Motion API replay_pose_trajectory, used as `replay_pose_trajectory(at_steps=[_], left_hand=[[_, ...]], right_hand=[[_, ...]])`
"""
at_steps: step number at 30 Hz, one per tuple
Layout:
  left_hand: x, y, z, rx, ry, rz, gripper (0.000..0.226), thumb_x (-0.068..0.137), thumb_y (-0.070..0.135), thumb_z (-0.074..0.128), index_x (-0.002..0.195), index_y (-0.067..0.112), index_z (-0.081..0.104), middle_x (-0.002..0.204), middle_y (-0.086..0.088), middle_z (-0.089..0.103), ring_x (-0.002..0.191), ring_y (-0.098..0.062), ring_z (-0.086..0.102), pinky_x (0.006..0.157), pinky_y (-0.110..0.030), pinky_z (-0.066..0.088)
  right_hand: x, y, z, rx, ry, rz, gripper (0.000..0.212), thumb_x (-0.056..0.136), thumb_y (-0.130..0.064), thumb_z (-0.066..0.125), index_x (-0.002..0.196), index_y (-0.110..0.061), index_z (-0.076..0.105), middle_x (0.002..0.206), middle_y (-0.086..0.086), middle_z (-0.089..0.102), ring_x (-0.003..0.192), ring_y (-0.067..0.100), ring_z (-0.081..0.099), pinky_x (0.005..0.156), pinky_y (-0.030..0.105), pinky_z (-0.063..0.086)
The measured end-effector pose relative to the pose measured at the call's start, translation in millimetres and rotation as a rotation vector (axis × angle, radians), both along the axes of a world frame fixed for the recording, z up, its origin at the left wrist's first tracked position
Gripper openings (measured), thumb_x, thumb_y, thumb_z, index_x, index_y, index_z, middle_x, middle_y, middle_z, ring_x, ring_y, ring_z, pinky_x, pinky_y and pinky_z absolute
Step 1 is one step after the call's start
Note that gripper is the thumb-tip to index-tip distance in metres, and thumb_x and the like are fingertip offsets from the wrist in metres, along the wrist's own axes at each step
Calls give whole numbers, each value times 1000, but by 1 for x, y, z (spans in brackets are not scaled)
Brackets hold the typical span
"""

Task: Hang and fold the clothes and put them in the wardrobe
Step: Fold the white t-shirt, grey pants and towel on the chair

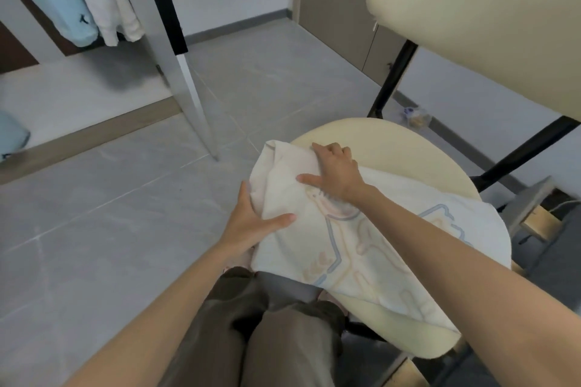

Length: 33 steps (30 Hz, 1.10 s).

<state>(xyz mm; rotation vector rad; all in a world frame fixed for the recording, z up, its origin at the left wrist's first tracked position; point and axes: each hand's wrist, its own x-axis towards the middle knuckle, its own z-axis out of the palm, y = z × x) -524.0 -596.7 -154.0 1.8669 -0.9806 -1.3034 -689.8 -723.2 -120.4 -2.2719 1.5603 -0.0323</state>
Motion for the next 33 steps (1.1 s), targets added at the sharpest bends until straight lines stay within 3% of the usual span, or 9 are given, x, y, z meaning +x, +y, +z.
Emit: replay_pose_trajectory(at_steps=[6,10,12,15,19,23,26,29,33], left_hand=[[4,0,3,26,-101,27,103,49,59,84,132,18,38,122,6,54,109,-16,54,85,-34,51],[5,3,14,-29,-106,-69,42,70,43,80,99,22,59,91,15,61,84,-3,59,61,-16,47],[8,1,21,-66,-121,-115,29,73,38,79,92,22,64,87,14,65,79,0,60,64,-19,51],[17,-10,38,-131,-174,-94,37,66,45,76,91,20,65,90,6,68,84,-12,64,75,-32,54],[34,-32,63,-231,-419,-41,33,75,38,74,96,15,61,91,2,65,84,-20,60,65,-30,43],[32,-34,86,-197,-675,-188,29,89,39,56,107,16,52,98,-1,61,88,-24,56,66,-32,38],[7,-24,102,-275,-917,-296,24,94,32,44,112,17,47,95,-6,60,87,-28,56,67,-32,35],[-30,-18,118,-367,-885,-343,22,91,31,46,108,18,43,85,-3,56,73,-24,47,62,-31,33],[-84,-8,123,-345,-626,-500,32,84,35,59,99,18,35,76,4,49,67,-21,49,52,-31,32]], right_hand=[[11,-19,4,83,-42,0,68,70,-59,73,124,-25,51,115,-9,56,108,16,52,94,38,31],[13,-27,7,243,-280,100,35,71,-33,81,66,-15,51,65,-4,44,63,13,39,63,30,30],[16,-27,11,237,-290,117,31,74,-26,78,71,-5,56,67,8,49,65,16,42,63,30,31],[26,-31,20,77,-231,70,15,81,-32,71,85,-18,64,86,0,62,88,18,50,79,35,30],[42,-39,42,-101,-293,-71,5,86,-29,63,86,-24,64,89,-5,63,97,18,44,77,33,19],[34,-43,53,-52,-448,-125,9,84,-20,66,88,-15,61,93,4,66,89,25,59,80,41,47],[12,-32,62,11,-627,-210,19,82,-2,62,79,-16,50,87,-1,60,69,19,59,72,39,51],[-21,-19,62,65,-769,-323,12,84,2,56,89,-7,51,84,-5,54,74,7,54,65,21,50],[-71,0,64,234,-898,-511,9,89,3,48,91,-4,54,82,7,56,74,17,53,59,21,48]])
